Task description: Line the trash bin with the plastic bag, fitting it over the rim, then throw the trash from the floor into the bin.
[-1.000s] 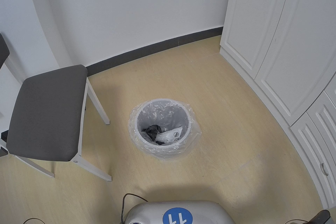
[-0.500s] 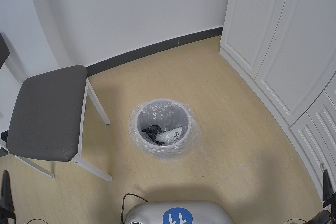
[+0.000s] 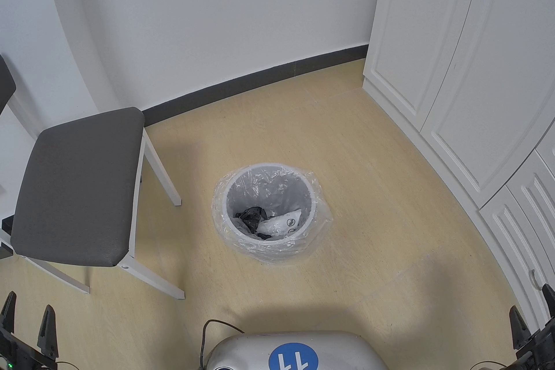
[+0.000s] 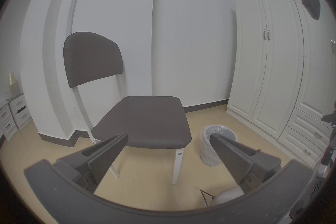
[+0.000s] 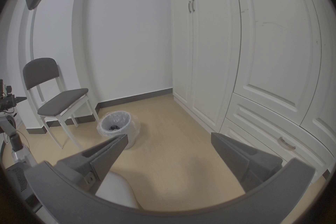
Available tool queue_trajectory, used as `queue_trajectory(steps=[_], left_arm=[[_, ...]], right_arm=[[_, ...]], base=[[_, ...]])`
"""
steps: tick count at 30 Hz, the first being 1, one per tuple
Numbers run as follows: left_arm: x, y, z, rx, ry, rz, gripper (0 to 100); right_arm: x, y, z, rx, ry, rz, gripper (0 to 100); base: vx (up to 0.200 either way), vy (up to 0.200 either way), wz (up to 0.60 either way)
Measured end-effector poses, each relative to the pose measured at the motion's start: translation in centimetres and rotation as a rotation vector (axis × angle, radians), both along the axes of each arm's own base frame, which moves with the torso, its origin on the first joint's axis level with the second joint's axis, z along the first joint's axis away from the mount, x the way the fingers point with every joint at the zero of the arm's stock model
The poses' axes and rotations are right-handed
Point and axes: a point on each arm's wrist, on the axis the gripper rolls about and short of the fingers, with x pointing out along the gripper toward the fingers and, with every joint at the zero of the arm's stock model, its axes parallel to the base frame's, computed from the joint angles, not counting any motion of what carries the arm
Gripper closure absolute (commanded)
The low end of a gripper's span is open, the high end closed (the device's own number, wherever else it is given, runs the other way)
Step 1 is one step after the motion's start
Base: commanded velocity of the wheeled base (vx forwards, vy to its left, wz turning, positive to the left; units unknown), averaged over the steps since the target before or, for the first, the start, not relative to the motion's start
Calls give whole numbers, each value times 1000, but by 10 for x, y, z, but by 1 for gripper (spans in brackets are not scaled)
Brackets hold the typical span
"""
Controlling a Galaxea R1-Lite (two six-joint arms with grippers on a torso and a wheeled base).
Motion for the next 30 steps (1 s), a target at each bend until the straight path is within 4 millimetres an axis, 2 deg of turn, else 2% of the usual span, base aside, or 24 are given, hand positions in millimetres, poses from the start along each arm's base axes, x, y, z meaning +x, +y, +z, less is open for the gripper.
queue_trajectory(steps=[9, 30], left_arm=[[0, -3, -4, 79, 42, -112, 0], [0, -2, -4, 63, 44, -107, 0]], right_arm=[[0, 0, 3, 3, -26, -3, 0], [0, 0, 3, 5, -26, -7, 0]], base=[[0, 0, 0], [0, 0, 0]])
